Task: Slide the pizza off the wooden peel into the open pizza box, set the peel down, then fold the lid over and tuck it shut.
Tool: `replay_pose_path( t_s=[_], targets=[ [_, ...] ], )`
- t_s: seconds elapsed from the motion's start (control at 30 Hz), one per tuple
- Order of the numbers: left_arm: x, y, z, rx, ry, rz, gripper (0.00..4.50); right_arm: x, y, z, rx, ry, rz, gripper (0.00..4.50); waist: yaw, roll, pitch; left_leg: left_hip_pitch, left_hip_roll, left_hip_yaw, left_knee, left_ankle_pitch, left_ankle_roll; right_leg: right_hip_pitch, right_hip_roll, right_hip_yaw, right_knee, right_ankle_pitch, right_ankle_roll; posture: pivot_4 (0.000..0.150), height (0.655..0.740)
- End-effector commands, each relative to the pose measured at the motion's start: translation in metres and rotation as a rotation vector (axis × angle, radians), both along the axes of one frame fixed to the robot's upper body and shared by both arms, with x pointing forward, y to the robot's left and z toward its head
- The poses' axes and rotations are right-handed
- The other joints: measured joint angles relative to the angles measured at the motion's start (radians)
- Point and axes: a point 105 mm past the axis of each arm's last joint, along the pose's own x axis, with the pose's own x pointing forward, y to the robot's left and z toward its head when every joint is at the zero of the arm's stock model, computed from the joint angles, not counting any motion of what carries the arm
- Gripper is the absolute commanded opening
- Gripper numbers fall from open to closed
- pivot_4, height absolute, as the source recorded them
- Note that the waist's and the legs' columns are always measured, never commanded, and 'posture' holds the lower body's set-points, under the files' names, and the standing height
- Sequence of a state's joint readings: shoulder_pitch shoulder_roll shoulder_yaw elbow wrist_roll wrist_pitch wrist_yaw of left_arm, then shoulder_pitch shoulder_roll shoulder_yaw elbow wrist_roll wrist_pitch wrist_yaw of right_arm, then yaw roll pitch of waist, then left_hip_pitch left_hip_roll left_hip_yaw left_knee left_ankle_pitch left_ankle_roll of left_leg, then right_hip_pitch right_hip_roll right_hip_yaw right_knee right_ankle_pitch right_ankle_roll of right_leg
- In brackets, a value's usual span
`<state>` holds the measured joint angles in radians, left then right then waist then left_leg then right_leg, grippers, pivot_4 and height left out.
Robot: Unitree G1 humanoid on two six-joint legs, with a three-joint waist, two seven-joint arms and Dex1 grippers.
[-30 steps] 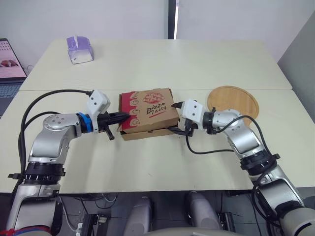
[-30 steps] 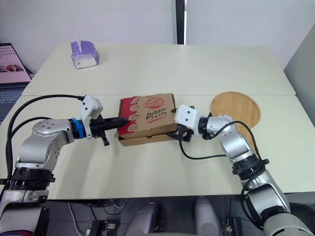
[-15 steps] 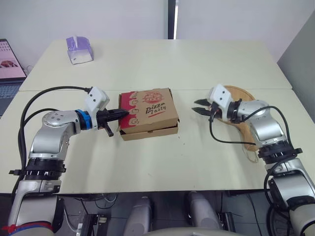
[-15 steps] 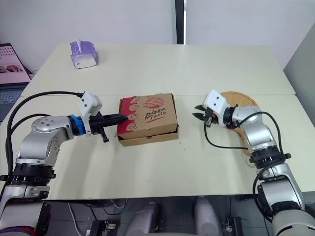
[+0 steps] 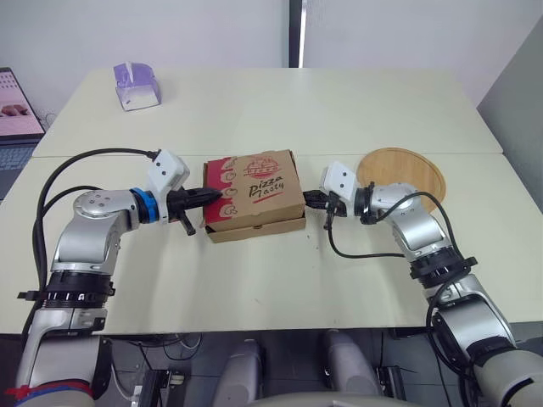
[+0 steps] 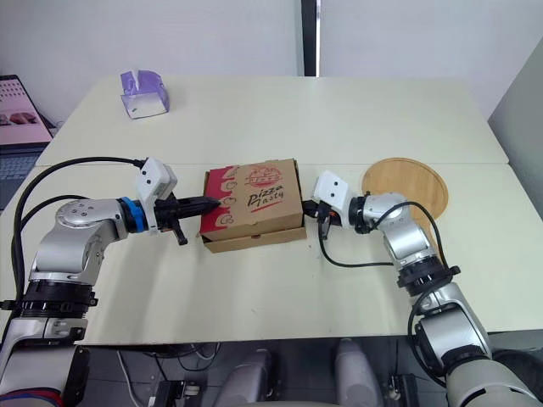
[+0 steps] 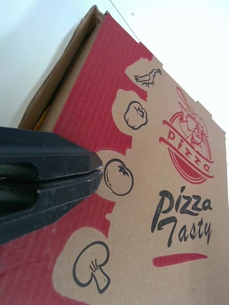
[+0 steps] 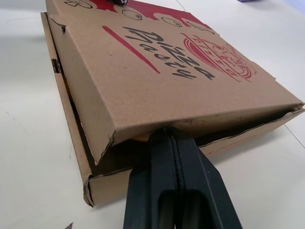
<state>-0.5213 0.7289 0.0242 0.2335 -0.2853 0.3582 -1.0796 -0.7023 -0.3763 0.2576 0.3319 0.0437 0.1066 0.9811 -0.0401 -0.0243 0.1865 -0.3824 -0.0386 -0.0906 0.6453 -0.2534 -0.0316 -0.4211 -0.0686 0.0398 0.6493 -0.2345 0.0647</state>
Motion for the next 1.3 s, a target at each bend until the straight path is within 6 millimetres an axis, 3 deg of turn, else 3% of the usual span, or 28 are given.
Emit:
replay_pose_path(
  t_s=[0.03, 0.13, 0.27, 0.43, 0.5, 0.57, 0.63, 0.73, 0.87, 1.07, 1.3],
  targets=[
    [0.0, -0.003, 0.0, 0.014, -0.012, -0.014, 0.0, 0.002, -0.008, 0.015, -0.005, -0.06, -0.007, 0.02, 0.0, 0.0, 0.0, 0.0, 0.0, 0.0, 0.0, 0.0, 0.0, 0.0, 0.0, 0.0, 0.0, 0.0, 0.0, 0.15, 0.74],
    [-0.002, -0.003, -0.002, 0.02, -0.01, -0.016, 0.0, 0.008, -0.023, 0.013, -0.061, -0.095, -0.045, 0.02, 0.0, 0.0, 0.0, 0.0, 0.0, 0.0, 0.0, 0.0, 0.0, 0.0, 0.0, 0.0, 0.0, 0.0, 0.0, 0.15, 0.74],
    [-0.003, -0.003, -0.004, 0.023, -0.007, -0.018, 0.0, 0.015, -0.03, 0.028, -0.032, -0.141, -0.083, 0.02, -0.001, 0.0, 0.0, 0.0, 0.0, 0.001, 0.0, 0.0, 0.0, 0.0, 0.0, 0.0, 0.0, 0.0, 0.0, 0.15, 0.74],
    [-0.004, -0.002, -0.006, 0.033, -0.006, -0.02, 0.0, 0.003, -0.004, 0.051, 0.15, -0.093, -0.012, 0.02, -0.008, 0.0, 0.0, 0.0, 0.0, 0.0, 0.0, 0.0, 0.0, 0.0, 0.0, 0.0, 0.0, 0.0, 0.0, 0.15, 0.74],
    [-0.006, -0.001, -0.008, 0.041, -0.001, -0.022, 0.0, -0.003, 0.006, 0.044, 0.156, -0.058, 0.004, 0.02, -0.008, 0.0, 0.0, 0.0, 0.0, -0.001, 0.0, 0.0, 0.0, 0.0, 0.0, 0.0, 0.001, 0.0, 0.0, 0.15, 0.74],
    [-0.006, -0.001, -0.012, 0.065, 0.004, -0.019, 0.0, -0.005, 0.01, 0.024, 0.1, -0.026, -0.012, 0.02, -0.007, 0.0, 0.0, 0.0, 0.0, -0.001, 0.0, 0.0, 0.0, 0.0, 0.0, 0.0, 0.0, 0.0, 0.0, 0.15, 0.74],
    [-0.004, 0.001, -0.018, 0.096, 0.007, -0.001, 0.0, -0.004, 0.009, 0.001, 0.002, -0.023, -0.029, 0.02, -0.007, 0.0, 0.0, 0.0, 0.0, -0.001, 0.0, 0.0, 0.0, 0.0, 0.0, 0.0, 0.0, 0.0, 0.0, 0.15, 0.74],
    [-0.005, 0.002, -0.027, 0.156, 0.017, -0.012, 0.0, -0.003, 0.007, -0.016, -0.105, -0.06, -0.031, 0.02, -0.007, 0.0, -0.001, 0.0, 0.0, 0.0, 0.0, 0.0, 0.0, 0.0, 0.0, 0.0, 0.001, 0.0, 0.0, 0.15, 0.74],
    [-0.012, 0.009, -0.045, 0.262, 0.045, -0.035, 0.0, -0.001, 0.005, -0.019, -0.18, -0.114, -0.013, 0.02, -0.007, 0.0, -0.004, 0.004, 0.0, 0.001, 0.0, 0.0, 0.0, 0.002, 0.0, 0.001, 0.001, 0.0, 0.0, 0.15, 0.74],
    [-0.01, 0.023, -0.053, 0.312, 0.048, -0.004, 0.0, -0.001, 0.006, -0.012, -0.14, -0.118, -0.011, 0.02, -0.009, 0.0, -0.005, 0.017, 0.0, 0.001, -0.003, 0.0, 0.001, 0.015, 0.0, 0.001, -0.002, 0.0, 0.0, 0.15, 0.74],
    [-0.016, 0.012, -0.027, 0.151, 0.009, -0.06, 0.0, -0.004, 0.012, -0.003, -0.081, -0.105, -0.001, 0.02, -0.017, 0.0, -0.005, 0.018, 0.002, 0.001, -0.003, 0.0, 0.001, 0.015, 0.002, 0.001, -0.001, 0.0, 0.0, 0.15, 0.74]
  ],
)
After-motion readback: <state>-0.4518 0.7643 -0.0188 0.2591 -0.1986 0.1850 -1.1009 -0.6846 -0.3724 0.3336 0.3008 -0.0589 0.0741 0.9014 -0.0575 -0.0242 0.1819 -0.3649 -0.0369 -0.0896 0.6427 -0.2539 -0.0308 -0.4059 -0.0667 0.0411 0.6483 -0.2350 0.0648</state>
